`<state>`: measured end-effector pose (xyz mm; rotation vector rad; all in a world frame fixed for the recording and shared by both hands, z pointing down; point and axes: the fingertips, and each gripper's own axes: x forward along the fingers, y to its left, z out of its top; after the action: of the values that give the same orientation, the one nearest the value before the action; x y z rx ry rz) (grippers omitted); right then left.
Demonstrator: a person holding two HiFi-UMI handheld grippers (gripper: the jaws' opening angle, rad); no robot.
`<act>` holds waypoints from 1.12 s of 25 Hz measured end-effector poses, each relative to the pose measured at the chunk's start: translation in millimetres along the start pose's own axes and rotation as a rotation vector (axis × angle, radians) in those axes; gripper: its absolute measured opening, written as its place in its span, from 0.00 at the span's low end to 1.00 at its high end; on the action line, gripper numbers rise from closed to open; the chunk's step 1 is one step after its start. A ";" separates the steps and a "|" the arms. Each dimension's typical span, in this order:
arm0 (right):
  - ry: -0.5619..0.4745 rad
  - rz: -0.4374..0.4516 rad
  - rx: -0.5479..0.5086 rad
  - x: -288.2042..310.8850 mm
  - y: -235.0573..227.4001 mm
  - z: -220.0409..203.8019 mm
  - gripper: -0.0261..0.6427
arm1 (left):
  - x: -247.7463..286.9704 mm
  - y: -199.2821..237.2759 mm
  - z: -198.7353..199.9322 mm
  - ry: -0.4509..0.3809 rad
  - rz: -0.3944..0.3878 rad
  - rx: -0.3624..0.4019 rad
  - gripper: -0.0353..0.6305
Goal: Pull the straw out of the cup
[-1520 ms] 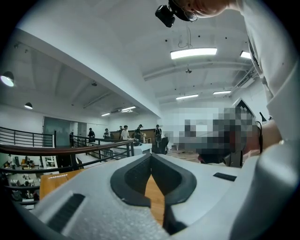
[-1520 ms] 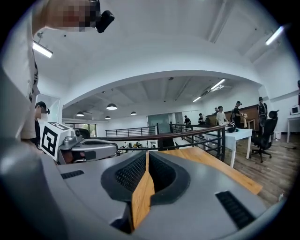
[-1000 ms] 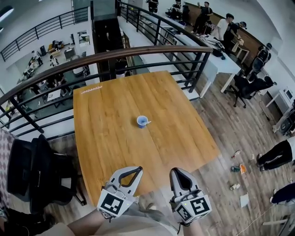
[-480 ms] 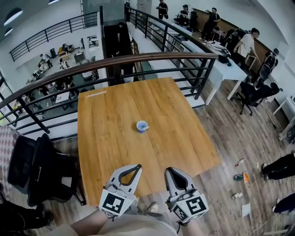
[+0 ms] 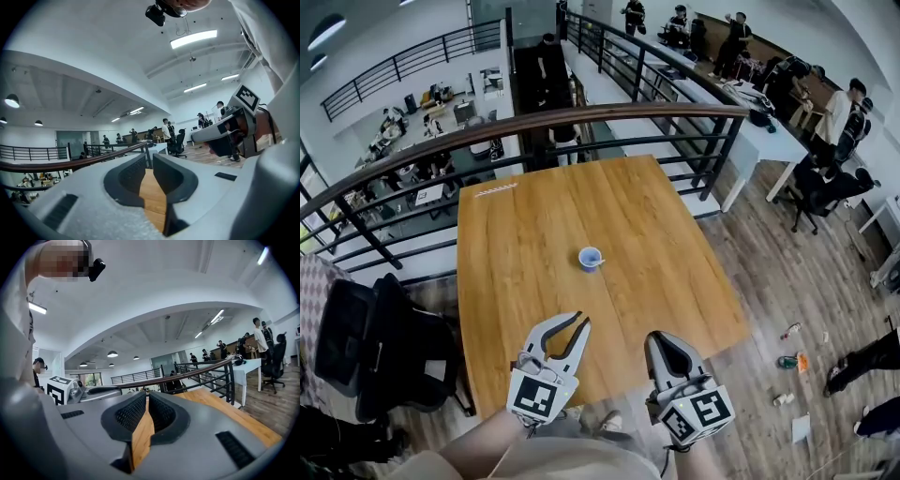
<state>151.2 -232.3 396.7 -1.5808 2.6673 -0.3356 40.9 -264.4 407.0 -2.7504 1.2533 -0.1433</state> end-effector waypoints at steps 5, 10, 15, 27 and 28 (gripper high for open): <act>0.003 0.009 0.029 14.4 -8.1 0.8 0.09 | 32.2 25.4 -21.0 -0.006 0.010 0.094 0.21; 0.008 0.023 0.035 30.0 -14.0 2.4 0.09 | 65.0 49.9 -38.6 -0.011 0.016 0.091 0.21; 0.031 0.032 0.038 50.8 -21.8 1.5 0.09 | 102.8 60.3 -64.9 0.037 -0.023 0.114 0.30; 0.069 0.044 0.047 112.1 -44.8 -16.8 0.09 | 172.2 85.1 -170.3 0.219 -0.066 0.147 0.32; 0.071 0.039 0.052 115.3 -48.0 -18.9 0.09 | 176.6 86.3 -179.9 0.236 -0.067 0.155 0.32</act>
<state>134.2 -351.5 434.9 -1.5290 2.7140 -0.4641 68.0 -465.9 579.1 -2.7013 1.1451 -0.5607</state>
